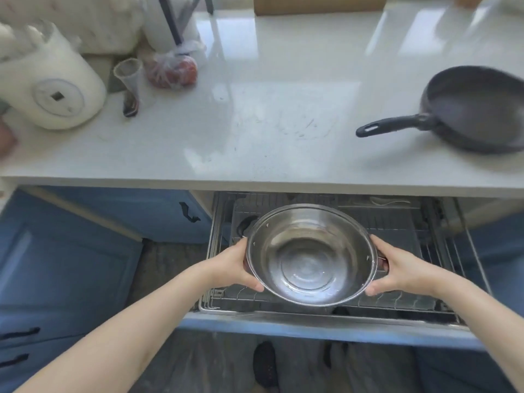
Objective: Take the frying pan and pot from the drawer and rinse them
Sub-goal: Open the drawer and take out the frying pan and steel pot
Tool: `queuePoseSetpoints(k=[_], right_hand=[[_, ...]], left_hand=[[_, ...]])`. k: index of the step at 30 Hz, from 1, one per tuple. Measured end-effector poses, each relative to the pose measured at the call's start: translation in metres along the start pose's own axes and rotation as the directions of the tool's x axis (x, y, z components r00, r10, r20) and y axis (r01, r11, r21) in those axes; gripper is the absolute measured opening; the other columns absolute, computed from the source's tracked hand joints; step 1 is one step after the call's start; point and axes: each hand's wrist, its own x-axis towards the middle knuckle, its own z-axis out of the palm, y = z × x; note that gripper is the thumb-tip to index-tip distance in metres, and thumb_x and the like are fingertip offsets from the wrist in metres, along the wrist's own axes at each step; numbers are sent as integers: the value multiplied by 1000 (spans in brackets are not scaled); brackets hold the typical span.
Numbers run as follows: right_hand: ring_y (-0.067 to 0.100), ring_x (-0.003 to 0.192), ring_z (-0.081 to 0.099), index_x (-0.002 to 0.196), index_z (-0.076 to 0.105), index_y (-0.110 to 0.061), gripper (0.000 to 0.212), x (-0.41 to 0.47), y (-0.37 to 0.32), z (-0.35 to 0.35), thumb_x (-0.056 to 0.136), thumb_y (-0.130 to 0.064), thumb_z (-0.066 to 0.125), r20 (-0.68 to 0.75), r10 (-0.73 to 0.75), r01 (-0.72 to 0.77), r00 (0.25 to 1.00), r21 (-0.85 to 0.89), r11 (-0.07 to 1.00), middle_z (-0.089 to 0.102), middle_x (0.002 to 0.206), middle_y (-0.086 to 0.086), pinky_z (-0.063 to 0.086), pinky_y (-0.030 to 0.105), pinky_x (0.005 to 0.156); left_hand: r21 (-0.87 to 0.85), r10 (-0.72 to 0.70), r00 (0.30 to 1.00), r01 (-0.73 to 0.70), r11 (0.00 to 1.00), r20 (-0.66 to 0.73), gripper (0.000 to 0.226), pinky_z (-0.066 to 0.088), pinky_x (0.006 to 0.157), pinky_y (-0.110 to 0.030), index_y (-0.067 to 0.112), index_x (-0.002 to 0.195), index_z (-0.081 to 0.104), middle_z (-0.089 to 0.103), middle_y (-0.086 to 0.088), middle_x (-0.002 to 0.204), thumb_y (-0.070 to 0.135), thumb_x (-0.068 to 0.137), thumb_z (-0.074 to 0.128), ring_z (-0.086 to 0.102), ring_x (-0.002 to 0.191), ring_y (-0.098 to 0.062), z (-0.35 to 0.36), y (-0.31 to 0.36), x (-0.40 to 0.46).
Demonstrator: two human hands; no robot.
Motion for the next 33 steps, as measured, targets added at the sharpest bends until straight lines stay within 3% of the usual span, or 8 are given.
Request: queuePoseSetpoints(k=[5,10,16,19,21,23,25,33], right_hand=[[-12,96,60,146,26,-36,107,-74,-24,7,62,-7,87,-20,-17,17,1000,5,1000,66,106,-25,50,16,85],[-11,94,59,137,33,-46,96,-113,-66,16,66,-4,82,-56,-154,153,987,-15,988,64,100,-32,47,12,79],[-11,123,44,141,26,-54,108,-76,-123,1,61,-19,89,-145,-298,291,944,-68,954,49,132,-31,39,20,99],[-2,127,44,143,26,-47,111,-35,-143,-15,57,-22,92,-165,-345,331,924,-105,938,46,136,-23,38,27,104],[6,121,53,139,30,-42,105,-7,-152,-27,59,-11,91,-154,-348,341,925,-66,938,51,131,-14,47,26,99],[7,115,56,135,34,-39,99,21,-159,-41,59,-8,90,-152,-360,351,921,-81,933,54,126,-8,51,19,91],[13,112,56,131,37,-37,96,41,-164,-54,55,-15,91,-154,-371,357,916,-111,927,57,120,-4,53,26,89],[10,97,56,125,35,-36,94,98,-190,-100,50,-21,89,-90,-311,288,946,-203,936,52,109,-2,59,34,61]], left_hand=[[-37,78,996,-80,996,-42,97,46,102,-27,39,138,34,59,19,122,27,58,88,56,116,-4,6,26,-63],[-40,161,976,-169,985,-143,90,49,83,-14,44,133,38,63,21,112,26,58,86,60,103,2,-15,45,-120],[8,238,947,-242,970,-216,102,45,93,-15,45,142,30,54,23,129,21,63,91,53,118,4,-81,58,-125],[67,223,945,-213,975,-240,107,45,104,-32,41,143,28,49,17,135,24,58,91,49,125,-5,-116,58,-104],[100,209,944,-189,977,-256,108,43,105,-31,38,144,28,44,14,137,21,57,89,45,127,-6,-134,60,-90],[93,189,940,-169,981,-282,109,44,96,-16,33,147,25,40,13,138,15,59,87,44,126,-3,-148,63,-75],[78,169,938,-153,985,-303,107,43,83,-2,29,147,24,40,11,137,7,62,86,44,122,0,-159,66,-62],[105,97,908,-59,993,-408,96,44,79,-14,38,134,32,46,19,120,26,59,90,53,106,-3,-185,79,-16]])
